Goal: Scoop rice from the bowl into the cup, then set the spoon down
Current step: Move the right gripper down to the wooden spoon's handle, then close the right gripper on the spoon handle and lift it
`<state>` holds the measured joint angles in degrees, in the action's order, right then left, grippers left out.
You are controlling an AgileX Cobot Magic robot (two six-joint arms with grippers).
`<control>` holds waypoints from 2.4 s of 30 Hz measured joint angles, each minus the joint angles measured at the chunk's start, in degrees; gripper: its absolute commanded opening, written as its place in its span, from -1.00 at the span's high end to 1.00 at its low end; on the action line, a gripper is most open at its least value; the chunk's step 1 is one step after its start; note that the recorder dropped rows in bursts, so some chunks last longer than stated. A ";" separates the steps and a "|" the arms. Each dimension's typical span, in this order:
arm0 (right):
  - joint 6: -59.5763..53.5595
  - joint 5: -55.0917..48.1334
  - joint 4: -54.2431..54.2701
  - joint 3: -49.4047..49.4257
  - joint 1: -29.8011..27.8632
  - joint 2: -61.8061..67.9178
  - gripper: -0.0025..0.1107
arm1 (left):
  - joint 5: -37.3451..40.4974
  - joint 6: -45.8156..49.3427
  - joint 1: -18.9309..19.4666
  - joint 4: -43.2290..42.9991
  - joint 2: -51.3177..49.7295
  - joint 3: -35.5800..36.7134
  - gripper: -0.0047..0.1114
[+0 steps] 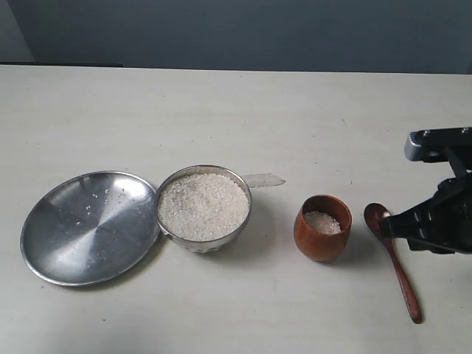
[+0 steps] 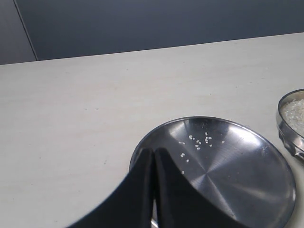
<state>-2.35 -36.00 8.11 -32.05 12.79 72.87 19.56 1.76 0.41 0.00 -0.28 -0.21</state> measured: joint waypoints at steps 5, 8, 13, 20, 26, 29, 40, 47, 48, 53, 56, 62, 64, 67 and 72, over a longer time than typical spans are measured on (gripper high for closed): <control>-0.10 2.90 0.21 2.39 0.00 0.18 0.97 | 0.00 0.00 0.00 0.00 0.00 0.00 0.91; -0.10 5.49 2.22 4.74 0.00 0.18 0.97 | 0.00 0.00 0.00 0.00 0.00 0.00 0.91; -0.10 11.30 4.84 9.37 0.00 0.18 0.97 | 0.00 0.00 0.00 0.00 0.00 0.00 0.91; -0.10 12.81 3.45 9.94 2.90 0.18 0.97 | 0.00 0.00 0.00 0.00 0.00 0.00 0.91; -0.10 12.61 2.14 10.08 3.12 0.66 0.94 | 0.00 0.00 0.00 0.00 0.00 0.00 0.91; -0.10 12.48 1.85 10.08 3.21 0.66 0.70 | 0.00 0.00 0.00 0.00 0.00 0.00 0.91; -0.10 12.26 0.79 10.61 3.25 0.66 0.37 | 0.00 0.00 0.00 0.00 0.00 0.00 0.91; -0.10 13.55 0.02 11.52 3.25 1.91 0.37 | 0.00 0.00 0.00 0.00 0.00 0.00 0.91; -0.10 13.55 0.02 11.52 3.25 2.66 0.37 | 0.00 0.00 0.00 0.00 0.00 0.00 0.91; -0.10 14.91 0.02 11.52 3.25 7.25 0.37 | 0.00 0.00 0.00 0.00 0.00 0.00 0.91; -0.10 16.06 0.02 11.52 3.25 9.48 0.39 | 0.00 0.00 0.00 0.00 0.00 0.00 0.91; 0.02 16.93 -0.12 11.41 3.25 12.15 0.96 | 0.00 0.00 0.00 0.00 0.00 0.00 0.91; 0.02 17.02 -0.02 11.31 3.25 12.23 0.97 | 0.00 0.00 0.00 0.00 0.00 0.00 0.91; 0.14 17.05 0.12 11.21 3.25 12.37 0.97 | 0.00 0.00 0.00 0.00 0.00 0.00 0.91; 0.14 13.94 0.50 8.79 3.25 11.91 0.97 | 0.00 0.00 0.00 0.00 0.00 0.00 0.91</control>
<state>-2.21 -22.06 8.61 -23.26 16.04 84.78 19.56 1.76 0.41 0.00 -0.28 -0.21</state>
